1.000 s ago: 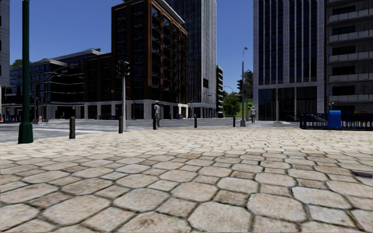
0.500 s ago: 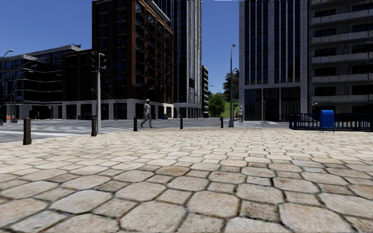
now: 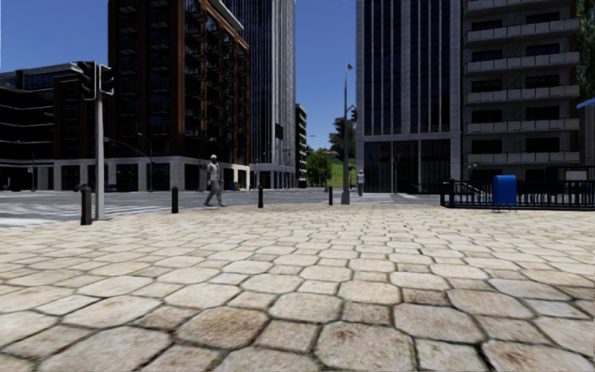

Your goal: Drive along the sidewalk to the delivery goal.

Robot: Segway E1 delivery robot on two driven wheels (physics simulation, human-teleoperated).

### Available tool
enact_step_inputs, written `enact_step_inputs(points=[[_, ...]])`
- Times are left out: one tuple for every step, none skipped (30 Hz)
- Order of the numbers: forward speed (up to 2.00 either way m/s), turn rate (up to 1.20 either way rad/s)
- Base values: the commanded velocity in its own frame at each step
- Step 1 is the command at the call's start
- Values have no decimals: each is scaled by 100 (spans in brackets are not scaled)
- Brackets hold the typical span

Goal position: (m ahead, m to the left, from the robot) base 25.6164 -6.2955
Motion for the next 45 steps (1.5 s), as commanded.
enact_step_inputs(points=[[200, -2], [200, -13], [200, -27], [200, -37], [200, -44], [200, -47], [200, -48], [200, -48], [200, -48], [200, -48], [200, -48], [200, -48], [200, -48], [200, -48], [200, -35], [200, -10], [200, -10], [200, -2], [200, -1], [200, 0], [200, 0], [200, 0], [200, 0], [200, 0], [200, 0], [200, 0], [200, 0], [200, 0], [200, 0], [200, 0], [200, 0], [200, -3], [200, -18], [200, -62], [200, -83], [200, -95], [200, -98], [200, -99], [200, -99], [200, -52], [200, -36], [200, -36], [200, -14], [200, -3], [200, -3]])
